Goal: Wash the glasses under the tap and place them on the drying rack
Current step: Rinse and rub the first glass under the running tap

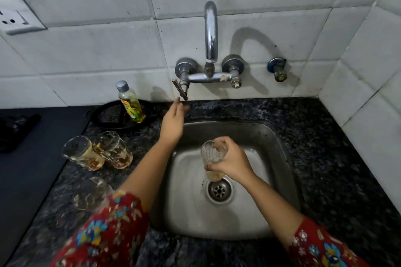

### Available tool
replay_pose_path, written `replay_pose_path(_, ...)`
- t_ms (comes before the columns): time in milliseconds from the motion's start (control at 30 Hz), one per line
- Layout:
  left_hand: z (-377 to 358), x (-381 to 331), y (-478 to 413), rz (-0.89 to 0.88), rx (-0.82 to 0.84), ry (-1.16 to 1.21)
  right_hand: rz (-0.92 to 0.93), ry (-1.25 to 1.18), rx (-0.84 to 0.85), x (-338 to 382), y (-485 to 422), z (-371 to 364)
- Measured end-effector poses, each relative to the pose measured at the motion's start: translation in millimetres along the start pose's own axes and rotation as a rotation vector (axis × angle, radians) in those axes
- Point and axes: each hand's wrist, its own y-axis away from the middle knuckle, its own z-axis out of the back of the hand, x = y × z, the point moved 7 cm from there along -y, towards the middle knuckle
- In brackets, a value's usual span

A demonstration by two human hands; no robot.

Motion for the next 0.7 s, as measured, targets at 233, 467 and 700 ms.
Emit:
replay_pose_path(233,-72.6,96.6,81.8,0.086,0.724,0.029,-0.048,-0.354,0.201,-18.2,-11.0,-13.4)
replay_pose_path(467,-73.6,110.8,71.3,0.167,0.522,0.024,0.524,0.353,0.282,10.4,-3.0,-7.1)
replay_pose_path(700,-81.2,104.3,72.1,-0.002,0.585,-0.215,0.594,0.943,0.540,-10.6,-7.7,-43.1)
